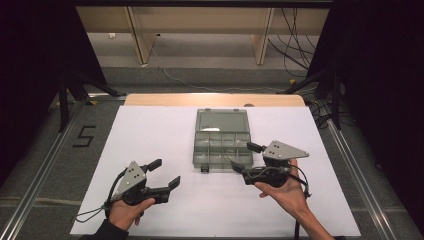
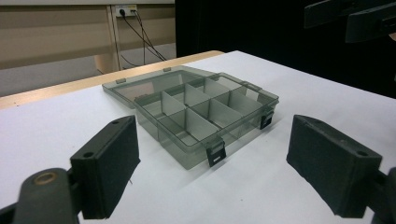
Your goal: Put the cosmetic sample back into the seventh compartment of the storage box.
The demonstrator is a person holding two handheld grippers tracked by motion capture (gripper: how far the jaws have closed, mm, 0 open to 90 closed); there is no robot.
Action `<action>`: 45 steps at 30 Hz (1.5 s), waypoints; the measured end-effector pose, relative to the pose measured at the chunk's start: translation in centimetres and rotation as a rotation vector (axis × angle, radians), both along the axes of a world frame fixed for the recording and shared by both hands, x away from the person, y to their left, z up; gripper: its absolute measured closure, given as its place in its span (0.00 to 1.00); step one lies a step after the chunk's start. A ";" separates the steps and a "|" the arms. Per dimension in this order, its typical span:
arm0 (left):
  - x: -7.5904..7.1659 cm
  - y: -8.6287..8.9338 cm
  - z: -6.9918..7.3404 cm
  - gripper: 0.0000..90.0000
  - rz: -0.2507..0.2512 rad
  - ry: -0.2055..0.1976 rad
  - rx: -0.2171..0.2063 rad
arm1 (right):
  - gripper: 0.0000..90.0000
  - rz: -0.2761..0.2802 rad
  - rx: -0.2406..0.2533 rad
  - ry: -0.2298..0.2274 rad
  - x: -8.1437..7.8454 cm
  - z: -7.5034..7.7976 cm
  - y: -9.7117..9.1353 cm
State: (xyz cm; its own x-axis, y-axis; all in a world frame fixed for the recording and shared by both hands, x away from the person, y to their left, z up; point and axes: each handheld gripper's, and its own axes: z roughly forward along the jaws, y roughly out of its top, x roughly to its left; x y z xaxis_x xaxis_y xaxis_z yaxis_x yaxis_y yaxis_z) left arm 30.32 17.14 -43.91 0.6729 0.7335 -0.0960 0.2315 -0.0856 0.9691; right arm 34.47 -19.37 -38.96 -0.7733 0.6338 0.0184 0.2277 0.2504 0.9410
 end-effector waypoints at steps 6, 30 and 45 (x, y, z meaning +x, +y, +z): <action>-0.1 0.0 0.1 0.18 0.005 0.004 0.006 | 0.22 -0.001 0.023 -0.004 -0.8 -0.3 -0.3; -0.1 0.0 0.0 0.18 0.001 0.008 0.014 | 0.19 -0.047 0.058 -0.024 -2.4 -1.9 -1.7; 0.0 -0.1 0.0 0.18 -0.007 0.003 0.012 | 0.19 -0.050 0.043 0.001 -3.5 -3.4 -2.2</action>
State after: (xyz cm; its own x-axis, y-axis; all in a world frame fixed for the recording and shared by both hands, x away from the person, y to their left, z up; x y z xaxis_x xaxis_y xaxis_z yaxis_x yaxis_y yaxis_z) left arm 30.29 17.06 -43.92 0.6780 0.7296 -0.0887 0.2335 -0.0994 0.9673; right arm 30.95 -21.53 -42.32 -0.7408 0.6700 0.0473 0.2399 0.1982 0.9503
